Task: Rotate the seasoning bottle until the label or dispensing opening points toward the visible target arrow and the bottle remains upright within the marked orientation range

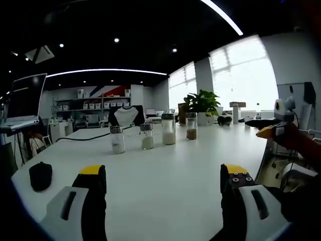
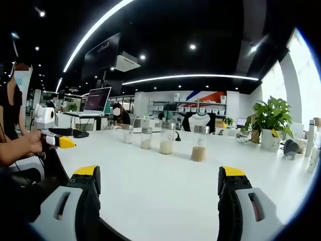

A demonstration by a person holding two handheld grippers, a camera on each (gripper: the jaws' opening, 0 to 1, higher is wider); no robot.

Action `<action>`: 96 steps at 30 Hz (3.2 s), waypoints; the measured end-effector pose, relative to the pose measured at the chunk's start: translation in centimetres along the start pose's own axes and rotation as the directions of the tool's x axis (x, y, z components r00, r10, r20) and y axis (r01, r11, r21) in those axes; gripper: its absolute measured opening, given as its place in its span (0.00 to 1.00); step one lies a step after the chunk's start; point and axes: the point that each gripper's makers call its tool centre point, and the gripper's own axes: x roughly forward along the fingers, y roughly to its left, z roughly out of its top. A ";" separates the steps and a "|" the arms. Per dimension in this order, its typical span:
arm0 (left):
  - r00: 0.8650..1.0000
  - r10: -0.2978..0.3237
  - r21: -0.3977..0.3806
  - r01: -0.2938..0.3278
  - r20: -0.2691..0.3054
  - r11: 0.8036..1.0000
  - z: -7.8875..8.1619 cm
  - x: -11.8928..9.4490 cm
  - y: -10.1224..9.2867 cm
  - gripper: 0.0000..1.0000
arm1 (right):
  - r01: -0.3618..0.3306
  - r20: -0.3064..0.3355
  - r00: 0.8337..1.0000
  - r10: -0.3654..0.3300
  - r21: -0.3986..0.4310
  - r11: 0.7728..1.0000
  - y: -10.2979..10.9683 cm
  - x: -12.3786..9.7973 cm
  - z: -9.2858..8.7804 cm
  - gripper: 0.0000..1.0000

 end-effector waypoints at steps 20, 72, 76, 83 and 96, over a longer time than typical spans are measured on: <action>1.000 0.000 -0.014 0.001 0.015 1.000 0.1 0.1 -0.3 1.00 | 0.021 0.001 1.000 -0.021 0.021 1.000 -1.0 -0.5 -0.2 0.99; 0.993 0.115 0.025 -0.116 0.007 0.993 2.6 7.5 7.2 0.93 | -0.039 0.051 0.998 0.037 0.034 0.999 0.5 1.5 1.4 0.99; 0.987 0.157 -0.009 -0.157 0.034 0.988 2.8 9.0 8.5 0.84 | -0.039 0.045 0.998 0.038 0.027 0.999 0.2 1.7 1.6 0.99; 0.983 0.183 -0.022 -0.182 0.024 0.983 2.9 10.9 10.2 0.76 | -0.043 0.042 0.998 0.042 0.017 0.999 -0.2 2.4 2.5 0.99; 0.975 0.222 -0.033 -0.222 0.008 0.975 2.4 14.4 13.4 0.59 | -0.061 -0.026 0.998 0.062 0.032 0.998 0.0 4.1 0.6 0.98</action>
